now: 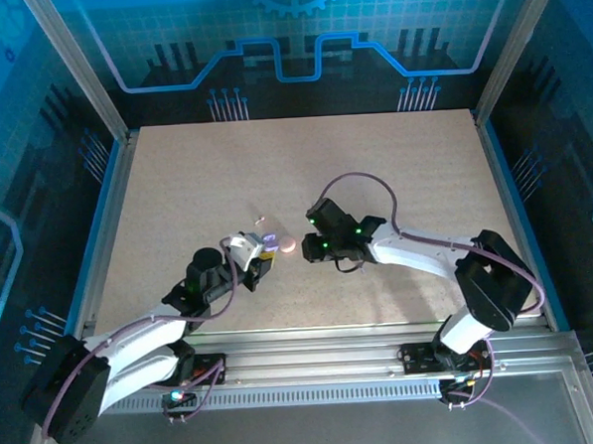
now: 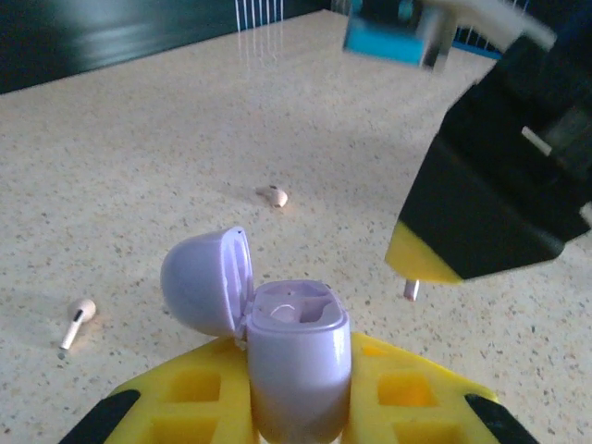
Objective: Insert wireless bluetooth earbuds into charging case
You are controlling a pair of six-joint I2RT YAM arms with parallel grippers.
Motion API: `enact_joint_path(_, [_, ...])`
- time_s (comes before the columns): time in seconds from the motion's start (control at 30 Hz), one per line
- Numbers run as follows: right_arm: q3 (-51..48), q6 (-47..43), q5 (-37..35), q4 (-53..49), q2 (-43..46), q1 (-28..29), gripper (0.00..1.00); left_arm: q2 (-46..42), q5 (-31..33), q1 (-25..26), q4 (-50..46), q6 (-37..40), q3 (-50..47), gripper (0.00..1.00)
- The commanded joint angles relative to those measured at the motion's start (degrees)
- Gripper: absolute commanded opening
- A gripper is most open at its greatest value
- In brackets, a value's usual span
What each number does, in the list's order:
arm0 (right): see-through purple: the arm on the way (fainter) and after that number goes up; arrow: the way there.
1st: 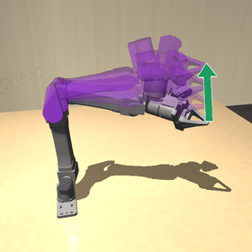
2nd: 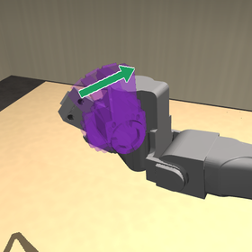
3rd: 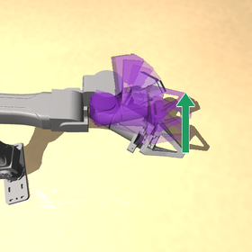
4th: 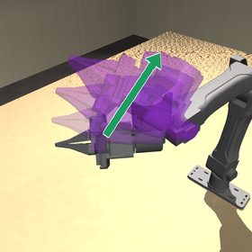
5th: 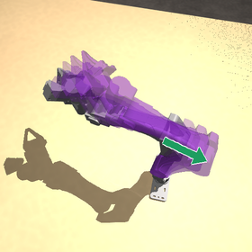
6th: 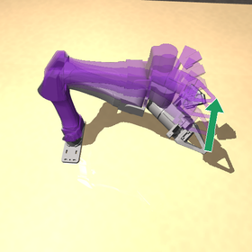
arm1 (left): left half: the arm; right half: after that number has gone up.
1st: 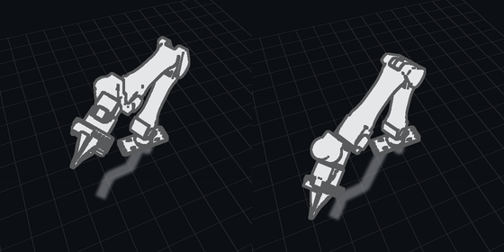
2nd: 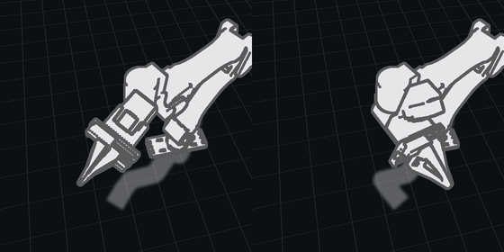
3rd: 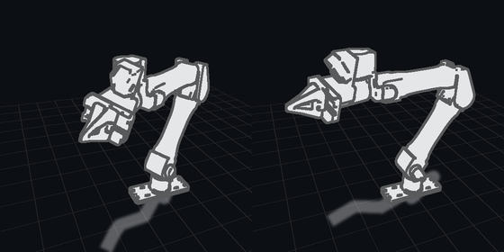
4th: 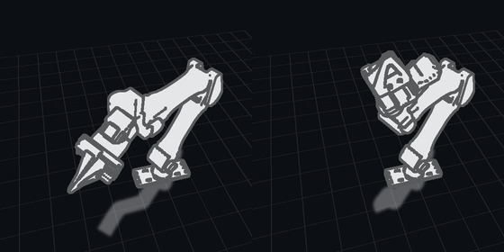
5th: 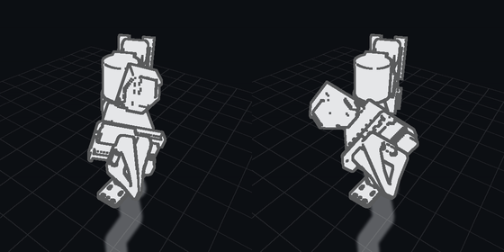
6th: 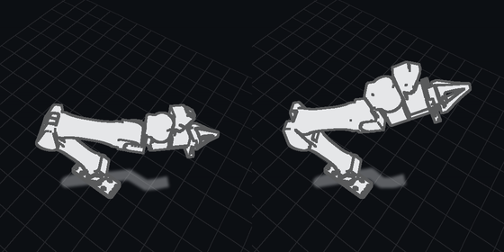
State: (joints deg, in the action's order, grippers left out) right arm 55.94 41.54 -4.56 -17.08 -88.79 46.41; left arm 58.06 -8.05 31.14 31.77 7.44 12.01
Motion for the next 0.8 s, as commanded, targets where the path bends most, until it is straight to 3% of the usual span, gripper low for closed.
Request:
enact_joint_path(0.0, [-2.41,-4.21,-1.11,2.39,4.07,-0.55,0.20,2.45,-4.41,0.31,1.85,2.76,2.86,0.06])
enact_joint_path(0.33, [-5.06,-11.79,-2.72,4.20,13.50,-0.15,0.21,8.00,-11.19,0.35,6.54,3.55,4.76,0.05])
enact_joint_path(0.77, [-0.93,-21.07,1.86,8.76,12.44,3.04,0.20,6.21,-14.09,0.75,9.61,2.75,4.46,0.05])
